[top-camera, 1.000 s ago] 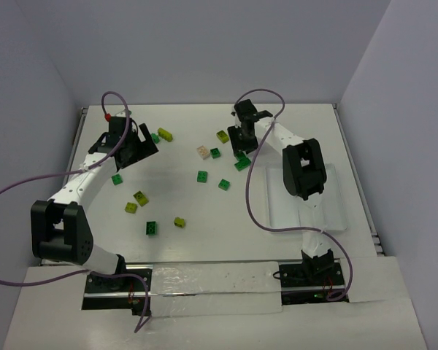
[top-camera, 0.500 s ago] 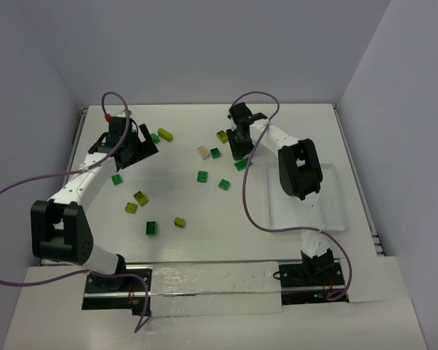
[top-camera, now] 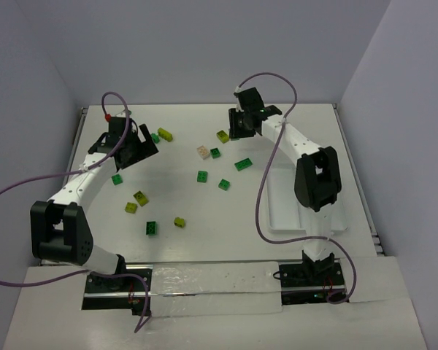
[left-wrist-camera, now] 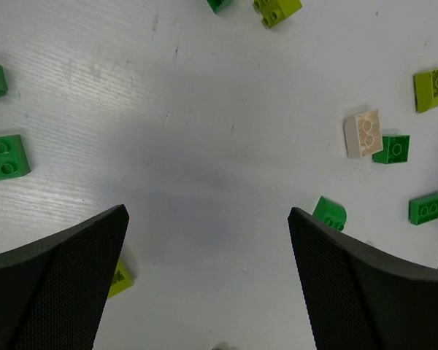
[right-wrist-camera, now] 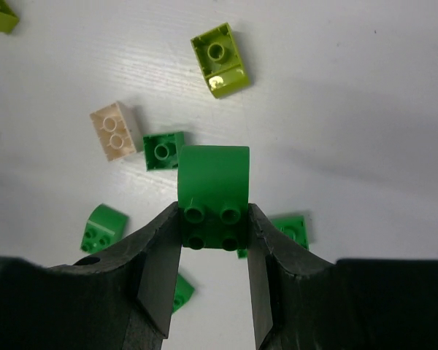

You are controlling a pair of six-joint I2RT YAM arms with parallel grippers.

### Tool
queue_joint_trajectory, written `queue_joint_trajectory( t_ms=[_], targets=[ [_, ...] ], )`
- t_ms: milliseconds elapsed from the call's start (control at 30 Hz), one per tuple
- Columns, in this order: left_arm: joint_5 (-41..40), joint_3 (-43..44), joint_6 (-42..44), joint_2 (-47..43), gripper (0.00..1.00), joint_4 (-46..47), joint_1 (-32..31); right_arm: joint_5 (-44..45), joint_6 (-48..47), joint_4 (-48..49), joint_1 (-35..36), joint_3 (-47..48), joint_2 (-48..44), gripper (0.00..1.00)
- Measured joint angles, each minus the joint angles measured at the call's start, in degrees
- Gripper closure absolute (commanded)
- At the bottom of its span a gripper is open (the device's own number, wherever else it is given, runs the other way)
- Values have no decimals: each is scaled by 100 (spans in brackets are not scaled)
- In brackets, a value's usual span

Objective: Sort the legos into containers by color

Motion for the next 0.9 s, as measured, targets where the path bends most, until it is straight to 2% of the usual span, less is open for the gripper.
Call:
queue_joint_trajectory(
  t_ms=[267,500,900],
  targets=[
    [175,0,20,-279,1,17,0,-149,391,480,-166,-1098,-1219,81],
    [260,-2,20,-413,1,58,0,-196,659,864,-551,-2490,-2345,81],
    [268,-8,15,-418,1,59,0,-58,801,1214,-1004,-3709,-3502,81]
  ],
)
